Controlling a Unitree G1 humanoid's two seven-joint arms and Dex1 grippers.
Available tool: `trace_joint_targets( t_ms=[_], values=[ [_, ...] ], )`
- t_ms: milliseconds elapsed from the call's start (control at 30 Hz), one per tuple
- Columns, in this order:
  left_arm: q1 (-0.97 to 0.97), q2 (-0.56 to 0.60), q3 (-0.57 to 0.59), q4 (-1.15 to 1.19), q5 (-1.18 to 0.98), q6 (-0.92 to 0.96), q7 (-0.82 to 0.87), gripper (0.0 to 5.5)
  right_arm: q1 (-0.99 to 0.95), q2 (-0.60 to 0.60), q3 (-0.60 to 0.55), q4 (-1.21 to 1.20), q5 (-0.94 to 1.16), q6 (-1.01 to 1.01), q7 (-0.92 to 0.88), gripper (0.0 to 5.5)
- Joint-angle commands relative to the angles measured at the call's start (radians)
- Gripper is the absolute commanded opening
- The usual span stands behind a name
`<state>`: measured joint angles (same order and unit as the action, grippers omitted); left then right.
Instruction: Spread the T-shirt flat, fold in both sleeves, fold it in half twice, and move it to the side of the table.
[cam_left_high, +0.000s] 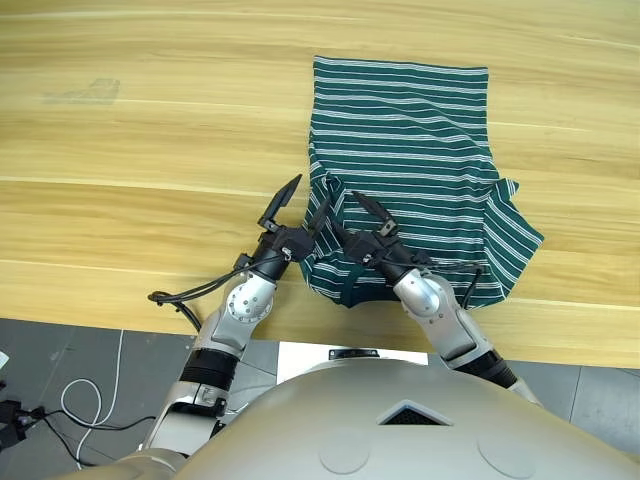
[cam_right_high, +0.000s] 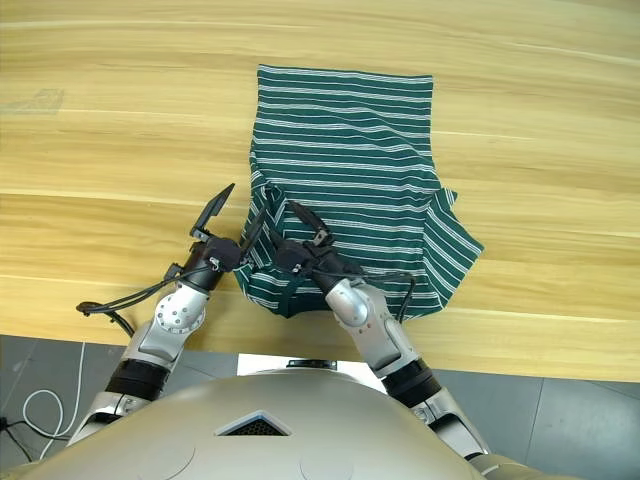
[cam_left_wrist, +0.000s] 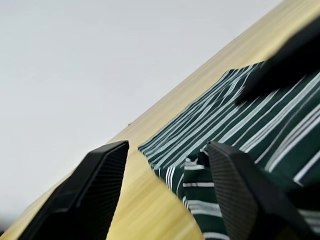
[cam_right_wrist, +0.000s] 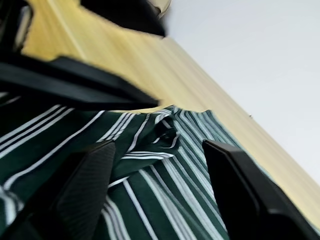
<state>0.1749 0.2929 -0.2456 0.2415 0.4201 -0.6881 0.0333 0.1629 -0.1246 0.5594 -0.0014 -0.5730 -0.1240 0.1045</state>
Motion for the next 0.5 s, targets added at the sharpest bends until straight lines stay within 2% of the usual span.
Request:
trace_joint_targets(
  t_ms=[33, 200, 500],
  values=[
    [-0.034, -0.004, -0.012, 0.019, -0.001, 0.000, -0.013, 2.93, 0.020, 0.031, 0.010, 0.040, 0.012, 0.060, -0.007, 3.21],
    [-0.064, -0.005, -0.020, 0.020, -0.004, 0.002, -0.026, 2.93, 0.034, 0.042, -0.006, 0.050, 0.017, 0.179, 0.021, 3.21],
    [-0.104, -0.003, -0.024, -0.035, 0.043, 0.029, -0.028, 2.93, 0.063, -0.045, -0.030, -0.178, -0.021, 0.432, 0.189, 3.21]
  ],
)
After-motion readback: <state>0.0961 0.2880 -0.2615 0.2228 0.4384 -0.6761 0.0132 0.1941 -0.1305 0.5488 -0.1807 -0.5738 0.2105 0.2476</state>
